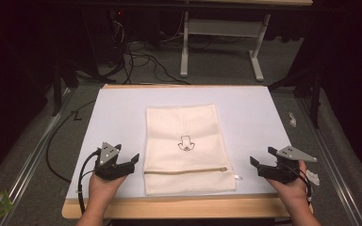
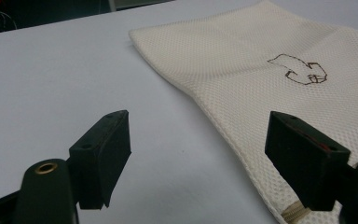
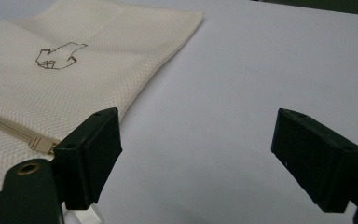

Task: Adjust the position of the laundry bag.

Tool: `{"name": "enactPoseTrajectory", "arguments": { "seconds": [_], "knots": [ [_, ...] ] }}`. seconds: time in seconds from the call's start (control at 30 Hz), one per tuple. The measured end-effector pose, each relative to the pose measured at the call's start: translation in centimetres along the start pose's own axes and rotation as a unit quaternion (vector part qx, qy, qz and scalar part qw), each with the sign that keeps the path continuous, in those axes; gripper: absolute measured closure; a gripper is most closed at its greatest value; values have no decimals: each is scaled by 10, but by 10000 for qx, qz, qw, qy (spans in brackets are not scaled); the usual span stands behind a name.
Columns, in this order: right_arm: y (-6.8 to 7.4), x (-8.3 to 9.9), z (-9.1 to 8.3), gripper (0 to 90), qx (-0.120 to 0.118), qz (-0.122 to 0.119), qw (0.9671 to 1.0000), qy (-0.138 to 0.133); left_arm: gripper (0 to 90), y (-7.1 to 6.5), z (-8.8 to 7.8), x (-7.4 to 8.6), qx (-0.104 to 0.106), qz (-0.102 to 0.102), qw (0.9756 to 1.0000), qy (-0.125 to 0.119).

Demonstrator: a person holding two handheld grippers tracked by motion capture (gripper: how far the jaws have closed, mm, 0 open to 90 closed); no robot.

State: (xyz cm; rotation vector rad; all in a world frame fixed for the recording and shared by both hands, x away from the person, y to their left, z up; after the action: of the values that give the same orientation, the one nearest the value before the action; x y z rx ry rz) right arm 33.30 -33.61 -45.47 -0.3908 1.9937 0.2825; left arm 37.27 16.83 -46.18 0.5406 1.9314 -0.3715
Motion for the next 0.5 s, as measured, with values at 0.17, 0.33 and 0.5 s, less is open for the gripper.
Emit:
{"name": "enactPoseTrajectory", "arguments": {
  "seconds": [0.17,0.33,0.5],
  "knots": [
    [6,-14,13,195,-119,14,9999,2,250,-1,2,3,64,-8,10000,34],
    [11,-39,43,282,-128,-28,9999,55,272,-6,6,6,112,12,9999,66],
    [19,-35,73,306,-394,207,9989,152,271,-11,5,5,196,-111,9997,-44]
  ]
}}
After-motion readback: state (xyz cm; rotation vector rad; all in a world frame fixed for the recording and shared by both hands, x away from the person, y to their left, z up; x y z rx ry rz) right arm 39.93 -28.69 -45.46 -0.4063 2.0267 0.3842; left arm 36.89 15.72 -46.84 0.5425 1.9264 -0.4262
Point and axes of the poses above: each handheld gripper's, and its own axes: z roughly forward along the jaws, x roughly out of its underside, y roughly to its left, the point moved 3 cm from there along z, roughly forward along the jaws, and after that the axes turned 5 degrees about -y, right-handed, at the moved point
